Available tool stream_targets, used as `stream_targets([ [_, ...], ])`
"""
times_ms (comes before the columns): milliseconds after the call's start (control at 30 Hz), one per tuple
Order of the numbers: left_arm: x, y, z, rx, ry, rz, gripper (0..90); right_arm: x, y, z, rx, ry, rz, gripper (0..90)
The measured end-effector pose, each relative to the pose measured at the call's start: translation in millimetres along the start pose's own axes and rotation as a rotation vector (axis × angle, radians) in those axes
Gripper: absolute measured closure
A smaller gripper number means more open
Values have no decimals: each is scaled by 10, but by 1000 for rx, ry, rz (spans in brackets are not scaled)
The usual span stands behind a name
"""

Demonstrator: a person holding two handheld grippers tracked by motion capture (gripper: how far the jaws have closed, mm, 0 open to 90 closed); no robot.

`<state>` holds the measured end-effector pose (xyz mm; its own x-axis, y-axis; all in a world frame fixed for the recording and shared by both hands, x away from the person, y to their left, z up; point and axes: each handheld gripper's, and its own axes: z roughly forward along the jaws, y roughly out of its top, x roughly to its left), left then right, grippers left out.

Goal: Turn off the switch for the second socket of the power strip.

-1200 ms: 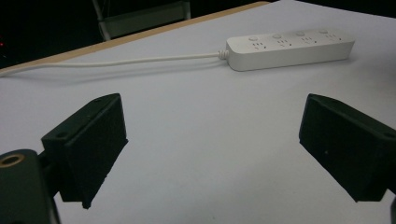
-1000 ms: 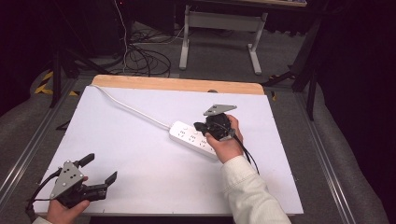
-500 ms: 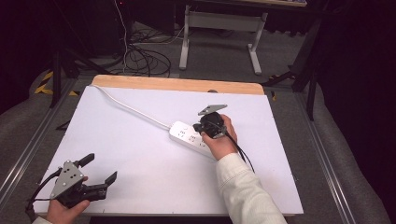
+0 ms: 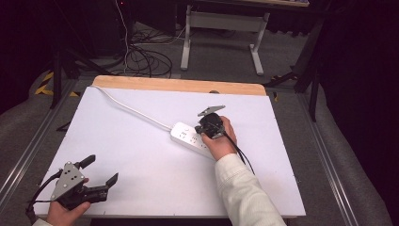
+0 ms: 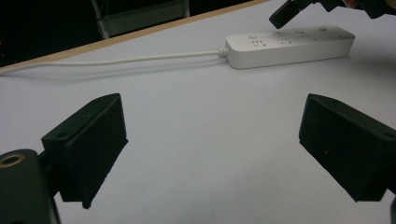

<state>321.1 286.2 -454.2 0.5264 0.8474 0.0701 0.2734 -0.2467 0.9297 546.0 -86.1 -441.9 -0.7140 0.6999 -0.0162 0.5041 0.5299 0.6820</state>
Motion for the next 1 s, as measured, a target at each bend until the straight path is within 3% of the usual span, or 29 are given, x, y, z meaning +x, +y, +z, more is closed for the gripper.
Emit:
stream_targets([
  [1000, -2, -2, 7, 4, -5, 3, 83, 51, -9, 73, 26, -32, -32, 900],
])
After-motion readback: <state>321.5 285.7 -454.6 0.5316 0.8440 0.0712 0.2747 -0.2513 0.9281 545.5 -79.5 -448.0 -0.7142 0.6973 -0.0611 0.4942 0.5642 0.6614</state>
